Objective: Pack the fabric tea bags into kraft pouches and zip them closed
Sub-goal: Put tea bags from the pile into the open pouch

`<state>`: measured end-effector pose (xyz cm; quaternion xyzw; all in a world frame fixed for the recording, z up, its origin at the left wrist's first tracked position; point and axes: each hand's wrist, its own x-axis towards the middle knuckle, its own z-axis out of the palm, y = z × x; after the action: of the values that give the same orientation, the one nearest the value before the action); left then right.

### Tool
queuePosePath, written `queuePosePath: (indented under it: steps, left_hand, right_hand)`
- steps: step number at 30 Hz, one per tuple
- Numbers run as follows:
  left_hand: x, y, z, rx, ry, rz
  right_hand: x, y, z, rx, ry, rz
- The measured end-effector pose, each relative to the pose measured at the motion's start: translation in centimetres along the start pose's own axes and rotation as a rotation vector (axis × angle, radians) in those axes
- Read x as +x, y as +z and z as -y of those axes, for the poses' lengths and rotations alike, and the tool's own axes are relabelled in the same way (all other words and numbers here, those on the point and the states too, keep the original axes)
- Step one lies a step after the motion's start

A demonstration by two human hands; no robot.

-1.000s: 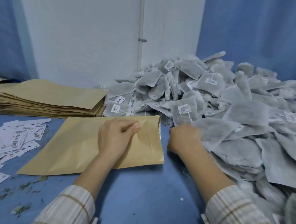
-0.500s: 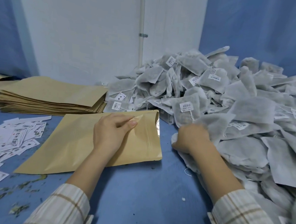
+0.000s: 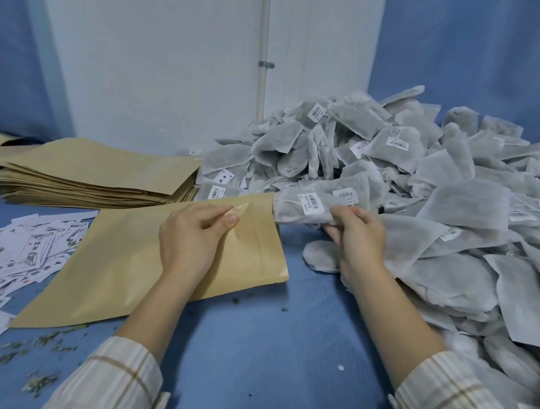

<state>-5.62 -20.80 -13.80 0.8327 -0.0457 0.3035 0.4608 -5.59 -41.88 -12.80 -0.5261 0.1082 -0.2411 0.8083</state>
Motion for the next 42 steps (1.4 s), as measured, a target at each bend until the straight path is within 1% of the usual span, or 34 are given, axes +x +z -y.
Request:
queuePosePath:
  steps: [1,3,4,5,6,8,9,10,11,12,14,15,16,17,19,20,21,23,24,26,27,28,29,31,33,35,36,37,38,39,41,42]
  left_hand:
    - [0.1,-0.1,0.0,-0.003,0.002,-0.015]
    - [0.1,-0.1,-0.2,-0.019,0.017,-0.036]
    - [0.0,-0.1,-0.4,-0.037,0.029,-0.041]
    - [-0.1,0.0,-0.7,-0.060,0.044,-0.041]
    - [-0.3,0.2,-1.0,-0.073,0.063,-0.038]
    - [-0.8,0.6,-1.4,-0.039,0.120,-0.010]
    - [-1.0,0.8,-1.6,-0.024,0.142,0.013]
    - [-1.1,1.0,-1.6,-0.027,0.145,0.032]
    - [-1.1,1.1,-1.6,-0.039,0.129,0.041]
    - [-1.1,1.1,-1.5,-0.043,0.106,0.035]
    - [-1.1,1.1,-1.1,-0.006,0.070,-0.007]
    - [-1.0,1.0,-0.9,0.017,0.059,-0.028]
    - [-1.0,0.9,-0.9,0.033,0.051,-0.043]
    - [-1.0,0.9,-0.8,0.045,0.045,-0.051]
    - [-1.0,0.9,-0.8,0.060,0.035,-0.050]
    - [-1.0,0.9,-0.8,0.069,0.031,-0.047]
    - [-1.0,1.0,-0.8,0.076,0.029,-0.045]
    - [-1.0,0.9,-0.7,0.081,0.026,-0.048]
    - [-1.0,0.9,-0.6,0.078,0.024,-0.052]
    - [-0.9,0.8,-0.4,0.065,0.011,-0.055]
    - [-0.8,0.7,-0.4,0.060,0.004,-0.055]
    - [-0.7,0.7,-0.3,0.057,-0.004,-0.055]
    - [-0.7,0.7,-0.3,0.052,-0.010,-0.054]
    - [-0.7,0.6,-0.4,0.033,-0.020,-0.059]
    - [-0.7,0.5,-0.5,0.016,-0.018,-0.071]
    - [-0.8,0.6,-0.8,-0.005,-0.005,-0.065]
    - [-1.0,0.8,-1.1,-0.022,0.006,-0.051]
    - [-1.1,0.9,-1.4,-0.040,0.020,-0.035]
    - [-1.2,1.1,-1.7,-0.055,0.037,-0.021]
    - [-1.4,1.3,-1.9,-0.069,0.052,-0.013]
    - [-1.6,1.6,-2.2,-0.091,0.068,-0.002]
    - [-1.7,1.7,-2.2,-0.096,0.069,0.005]
  right_hand:
    - [-0.4,0.4,-0.1,0.064,0.014,0.004]
    - [-1.2,1.3,-1.0,0.064,0.040,0.064]
    - [-1.9,1.8,-1.4,0.018,0.070,0.146]
    - [-2.5,2.2,-1.8,-0.074,0.101,0.266]
    - [-3.2,2.5,-1.9,-0.257,0.099,0.408]
    - [-3.9,2.4,-1.9,-0.784,-0.010,0.675]
    - [-3.9,2.4,-1.9,-0.965,-0.076,0.771]
    - [-3.8,2.4,-1.7,-1.073,-0.128,0.823]
    - [-3.7,2.3,-1.4,-1.147,-0.178,0.824]
    - [-3.5,2.3,-1.1,-1.213,-0.249,0.764]
    - [-2.7,1.9,-0.3,-1.359,-0.425,0.550]
    - [-2.2,1.5,-0.2,-1.412,-0.485,0.466]
    - [-1.7,0.9,-0.2,-1.481,-0.502,0.418]
    - [-1.3,0.2,-0.4,-1.593,-0.468,0.420]
    - [-1.0,-0.6,-1.1,-1.870,-0.373,0.485]
    - [-1.1,-0.8,-1.5,-1.960,-0.376,0.499]
    - [-1.1,-0.9,-1.9,-1.995,-0.418,0.489]
    - [-0.8,-1.0,-2.1,-1.917,-0.549,0.399]
    - [-0.5,-0.8,-2.0,-1.795,-0.605,0.306]
    - [-0.2,-0.4,-1.5,-1.392,-0.654,0.059]
    - [-0.2,-0.2,-1.1,-1.176,-0.617,-0.050]
    - [0.0,0.1,-0.6,-0.974,-0.535,-0.117]
    - [0.1,0.3,-0.3,-0.785,-0.431,-0.136]
    - [0.1,0.7,-0.2,-0.482,-0.201,-0.103]
    - [-0.5,1.2,-0.8,-0.285,-0.020,-0.026]
    - [-1.1,1.8,-1.6,-0.130,0.110,0.091]
    - [-1.5,2.1,-2.0,-0.089,0.172,0.164]
    - [-1.9,2.4,-2.3,-0.129,0.212,0.229]
    - [-2.4,2.7,-2.3,-0.224,0.253,0.297]
    - [-2.7,2.9,-2.4,-0.355,0.264,0.347]
    - [-3.1,2.7,-2.3,-0.693,0.253,0.478]
    - [-3.2,2.5,-2.0,-0.842,0.213,0.554]
